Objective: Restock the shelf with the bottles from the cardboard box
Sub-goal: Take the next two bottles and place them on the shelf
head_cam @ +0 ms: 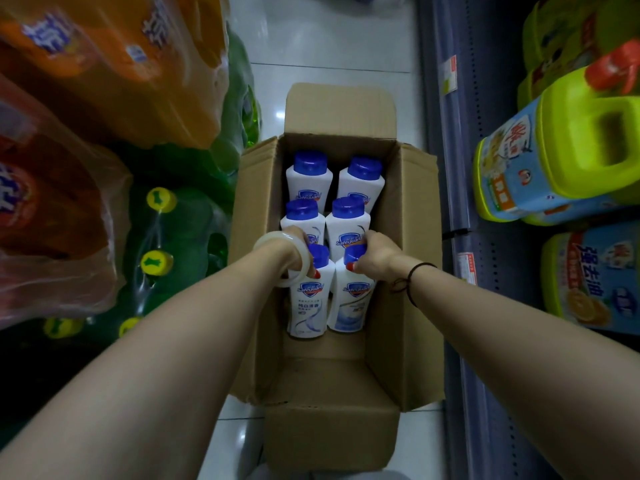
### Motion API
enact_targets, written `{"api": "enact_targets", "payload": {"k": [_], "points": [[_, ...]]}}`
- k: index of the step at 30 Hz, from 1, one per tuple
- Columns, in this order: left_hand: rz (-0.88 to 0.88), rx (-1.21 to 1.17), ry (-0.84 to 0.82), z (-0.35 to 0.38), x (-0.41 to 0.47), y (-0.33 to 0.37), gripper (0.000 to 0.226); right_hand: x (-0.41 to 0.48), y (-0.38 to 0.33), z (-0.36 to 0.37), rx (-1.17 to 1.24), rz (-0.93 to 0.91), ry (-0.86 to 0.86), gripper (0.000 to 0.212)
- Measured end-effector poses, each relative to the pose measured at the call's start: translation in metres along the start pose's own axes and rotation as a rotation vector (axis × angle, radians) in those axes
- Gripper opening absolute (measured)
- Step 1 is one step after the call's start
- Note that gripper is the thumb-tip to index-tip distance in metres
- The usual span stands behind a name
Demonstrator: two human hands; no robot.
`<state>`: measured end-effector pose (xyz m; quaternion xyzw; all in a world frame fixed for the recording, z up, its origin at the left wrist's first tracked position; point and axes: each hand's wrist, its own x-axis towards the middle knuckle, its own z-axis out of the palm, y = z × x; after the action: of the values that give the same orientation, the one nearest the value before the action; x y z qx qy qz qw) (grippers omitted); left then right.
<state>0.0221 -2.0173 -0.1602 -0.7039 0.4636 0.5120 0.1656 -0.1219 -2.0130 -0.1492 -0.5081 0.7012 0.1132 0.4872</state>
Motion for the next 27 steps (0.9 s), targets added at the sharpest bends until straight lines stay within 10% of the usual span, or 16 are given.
{"api": "enact_targets", "payload": {"k": [27], "points": [[0.197,-0.328,0.170,-0.024,-0.075,-0.005,0.071,-0.074,0.005,0.001,0.501,-0.104,0.301,0.050]]}}
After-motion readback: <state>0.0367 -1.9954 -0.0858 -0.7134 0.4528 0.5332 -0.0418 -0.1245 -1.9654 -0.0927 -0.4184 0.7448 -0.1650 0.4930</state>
